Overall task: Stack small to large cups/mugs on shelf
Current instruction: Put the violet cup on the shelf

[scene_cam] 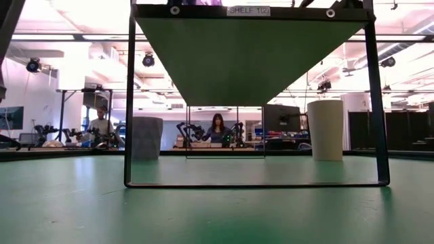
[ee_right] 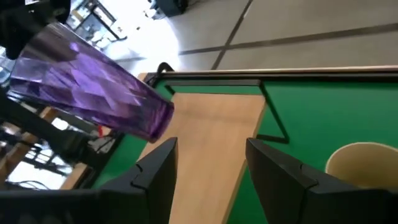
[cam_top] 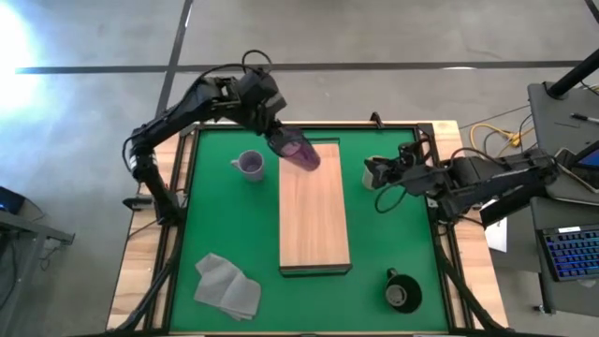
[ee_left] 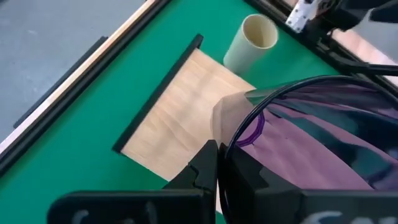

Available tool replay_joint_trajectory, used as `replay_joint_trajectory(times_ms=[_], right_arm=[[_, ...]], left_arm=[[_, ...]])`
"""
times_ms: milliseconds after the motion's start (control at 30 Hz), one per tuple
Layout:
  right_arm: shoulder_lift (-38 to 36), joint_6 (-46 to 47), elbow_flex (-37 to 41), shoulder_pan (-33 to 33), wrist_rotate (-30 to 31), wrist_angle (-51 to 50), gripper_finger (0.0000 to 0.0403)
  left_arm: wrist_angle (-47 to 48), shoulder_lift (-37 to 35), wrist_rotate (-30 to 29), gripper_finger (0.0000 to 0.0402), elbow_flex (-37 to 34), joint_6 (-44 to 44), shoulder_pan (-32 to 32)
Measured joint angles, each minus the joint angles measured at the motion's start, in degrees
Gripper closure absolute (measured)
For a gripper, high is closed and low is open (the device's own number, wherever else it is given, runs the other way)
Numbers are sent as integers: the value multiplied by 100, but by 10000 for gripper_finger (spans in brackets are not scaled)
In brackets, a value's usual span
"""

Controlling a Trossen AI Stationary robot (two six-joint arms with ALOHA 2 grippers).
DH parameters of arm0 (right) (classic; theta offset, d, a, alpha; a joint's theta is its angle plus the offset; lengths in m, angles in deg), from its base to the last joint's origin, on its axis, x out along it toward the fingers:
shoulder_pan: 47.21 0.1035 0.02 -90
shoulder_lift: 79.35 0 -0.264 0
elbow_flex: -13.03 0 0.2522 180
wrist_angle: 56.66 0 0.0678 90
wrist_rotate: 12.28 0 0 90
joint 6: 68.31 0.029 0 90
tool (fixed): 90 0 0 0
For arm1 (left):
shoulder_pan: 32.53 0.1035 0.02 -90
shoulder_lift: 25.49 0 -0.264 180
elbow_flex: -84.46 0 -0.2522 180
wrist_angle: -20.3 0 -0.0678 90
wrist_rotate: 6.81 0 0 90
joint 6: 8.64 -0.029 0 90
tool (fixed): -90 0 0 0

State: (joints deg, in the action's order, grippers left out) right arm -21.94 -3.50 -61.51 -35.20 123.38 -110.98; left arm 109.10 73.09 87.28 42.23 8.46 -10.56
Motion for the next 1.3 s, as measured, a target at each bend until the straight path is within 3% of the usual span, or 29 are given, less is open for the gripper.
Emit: replay_joint_trajectory(times_ms=[300, 467, 700, 833, 1033, 1300], right_arm=[[-13, -288, 14, -641, -849, 99, 220], [26, -304, 15, -672, -947, 99, 220], [484, -756, 26, -953, -1602, 538, 227], [842, -1233, 26, -1323, -1841, 997, 270], [1073, -1556, 22, -1895, -2410, 1122, 380], [1318, -1834, 13, -2379, -3451, 1873, 395]], left_arm=[[35, 679, -11, 401, 163, -254, 209], [50, 713, -6, 401, 243, -273, 284], [51, 663, 29, 401, 305, -275, 281], [89, 669, 27, 401, 300, -273, 279], [98, 669, 36, 401, 300, -263, 277], [97, 669, 42, 401, 293, -254, 274]])
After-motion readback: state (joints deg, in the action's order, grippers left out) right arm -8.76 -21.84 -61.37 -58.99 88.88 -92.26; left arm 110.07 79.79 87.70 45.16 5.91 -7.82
